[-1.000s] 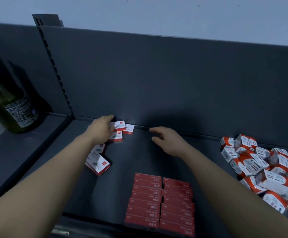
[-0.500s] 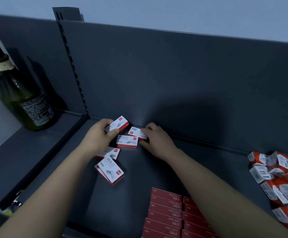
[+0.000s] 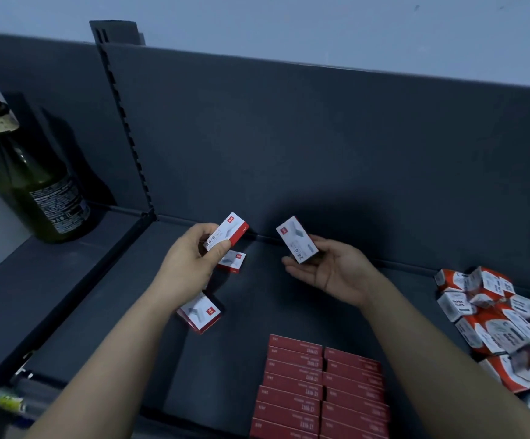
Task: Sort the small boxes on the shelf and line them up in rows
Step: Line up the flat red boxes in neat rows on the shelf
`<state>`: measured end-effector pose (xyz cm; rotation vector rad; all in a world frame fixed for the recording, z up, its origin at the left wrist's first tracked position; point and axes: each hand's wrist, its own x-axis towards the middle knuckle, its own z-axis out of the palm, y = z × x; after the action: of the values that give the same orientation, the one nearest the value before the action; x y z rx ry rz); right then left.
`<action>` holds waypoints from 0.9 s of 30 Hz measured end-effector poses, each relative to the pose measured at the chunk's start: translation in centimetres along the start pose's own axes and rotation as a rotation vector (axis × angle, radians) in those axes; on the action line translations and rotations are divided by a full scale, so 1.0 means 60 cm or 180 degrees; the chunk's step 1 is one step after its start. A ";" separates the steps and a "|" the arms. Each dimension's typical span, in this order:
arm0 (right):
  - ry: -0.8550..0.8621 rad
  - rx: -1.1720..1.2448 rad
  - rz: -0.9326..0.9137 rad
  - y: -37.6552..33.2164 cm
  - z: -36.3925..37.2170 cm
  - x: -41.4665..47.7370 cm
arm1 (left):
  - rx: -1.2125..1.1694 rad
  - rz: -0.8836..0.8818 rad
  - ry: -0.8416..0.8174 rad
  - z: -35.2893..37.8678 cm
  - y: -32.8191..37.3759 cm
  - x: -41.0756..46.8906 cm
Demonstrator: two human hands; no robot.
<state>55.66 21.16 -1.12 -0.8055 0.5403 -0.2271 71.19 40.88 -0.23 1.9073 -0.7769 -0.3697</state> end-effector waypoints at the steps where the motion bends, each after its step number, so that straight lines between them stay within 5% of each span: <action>1: -0.0020 0.0159 0.0011 0.001 -0.006 -0.012 | -0.0043 0.0018 -0.0052 0.007 0.003 -0.002; 7: 0.0106 0.0222 0.0004 0.004 -0.039 -0.060 | -0.0143 -0.0002 -0.0219 0.039 0.016 -0.011; 16: 0.1290 -0.2184 -0.1178 -0.026 -0.084 -0.156 | -0.0181 -0.0146 -0.0551 0.094 0.043 -0.039; 22: 0.0920 -0.3481 -0.0828 0.008 -0.090 -0.186 | -0.0363 -0.0279 -0.0814 0.136 0.040 -0.051; 27: 0.0585 -0.3703 -0.0659 0.045 -0.093 -0.185 | 0.0026 -0.0125 -0.0931 0.142 0.031 -0.056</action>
<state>43.28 23.86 -2.12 -1.9901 0.7612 -0.1636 63.22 36.63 -2.71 1.9014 -0.9331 -0.6816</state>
